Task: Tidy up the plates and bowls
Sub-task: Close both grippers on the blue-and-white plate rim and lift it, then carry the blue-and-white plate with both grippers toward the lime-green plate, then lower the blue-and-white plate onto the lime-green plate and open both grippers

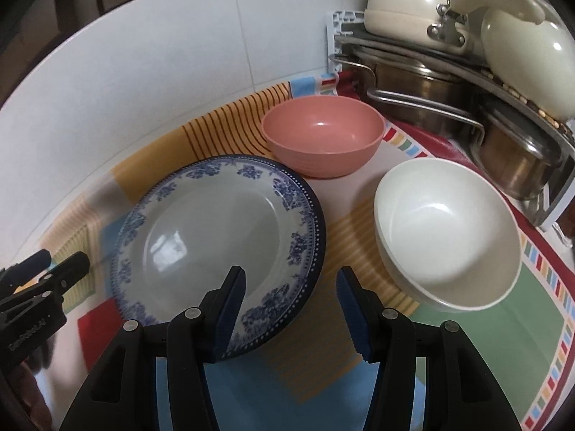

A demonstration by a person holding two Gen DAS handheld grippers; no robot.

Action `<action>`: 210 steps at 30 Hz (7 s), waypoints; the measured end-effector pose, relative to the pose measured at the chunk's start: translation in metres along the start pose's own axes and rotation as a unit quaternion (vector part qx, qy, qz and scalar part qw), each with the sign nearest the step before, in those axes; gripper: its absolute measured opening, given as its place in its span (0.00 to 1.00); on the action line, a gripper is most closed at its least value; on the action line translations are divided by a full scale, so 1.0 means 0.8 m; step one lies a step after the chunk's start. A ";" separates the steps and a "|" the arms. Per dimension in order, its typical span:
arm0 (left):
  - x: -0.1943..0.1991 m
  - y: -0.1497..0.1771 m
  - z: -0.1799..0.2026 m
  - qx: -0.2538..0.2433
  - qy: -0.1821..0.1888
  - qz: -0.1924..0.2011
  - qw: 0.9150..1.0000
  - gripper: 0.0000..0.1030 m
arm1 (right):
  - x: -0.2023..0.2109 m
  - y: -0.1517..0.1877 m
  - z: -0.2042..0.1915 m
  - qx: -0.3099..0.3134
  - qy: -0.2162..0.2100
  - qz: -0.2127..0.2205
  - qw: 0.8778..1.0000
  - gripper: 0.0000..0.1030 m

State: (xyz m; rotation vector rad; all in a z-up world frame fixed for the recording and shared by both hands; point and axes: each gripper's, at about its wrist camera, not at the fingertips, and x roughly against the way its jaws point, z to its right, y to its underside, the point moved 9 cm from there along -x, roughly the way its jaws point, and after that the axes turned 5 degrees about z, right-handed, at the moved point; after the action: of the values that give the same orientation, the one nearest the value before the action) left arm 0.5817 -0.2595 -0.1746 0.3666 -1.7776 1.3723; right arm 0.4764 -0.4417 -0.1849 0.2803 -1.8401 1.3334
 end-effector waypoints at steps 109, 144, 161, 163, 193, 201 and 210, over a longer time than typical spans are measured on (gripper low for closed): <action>0.219 0.155 -0.100 0.121 -0.087 0.013 0.989 0.35 | 0.169 0.078 -0.104 0.144 -0.088 0.010 0.986 0.35; 0.344 0.345 -0.258 0.201 -0.147 -0.028 0.968 0.35 | 0.280 0.236 -0.271 0.227 -0.168 -0.021 0.959 0.35; 0.320 0.403 -0.275 0.201 -0.125 -0.079 0.968 0.35 | 0.261 0.301 -0.298 0.238 -0.150 -0.078 0.956 0.35; 0.316 0.407 -0.275 0.200 -0.122 -0.083 0.968 0.35 | 0.259 0.305 -0.298 0.238 -0.148 -0.082 0.957 0.35; 0.318 0.402 -0.268 0.191 -0.112 -0.071 0.973 0.58 | 0.251 0.322 -0.295 0.234 -0.144 -0.103 0.956 0.45; 0.347 0.347 -0.240 0.138 -0.114 -0.015 0.984 0.71 | 0.271 0.288 -0.274 0.208 -0.149 -0.065 0.965 0.50; 0.354 0.271 -0.179 0.085 -0.074 0.033 0.993 0.75 | 0.294 0.221 -0.220 0.185 -0.114 0.013 0.976 0.55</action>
State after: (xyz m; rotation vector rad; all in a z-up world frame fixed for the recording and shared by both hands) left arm 0.3278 0.0180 -0.0954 0.5165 -1.8106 1.5833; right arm 0.3066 -0.1516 -0.1185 0.6306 -1.7714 1.7214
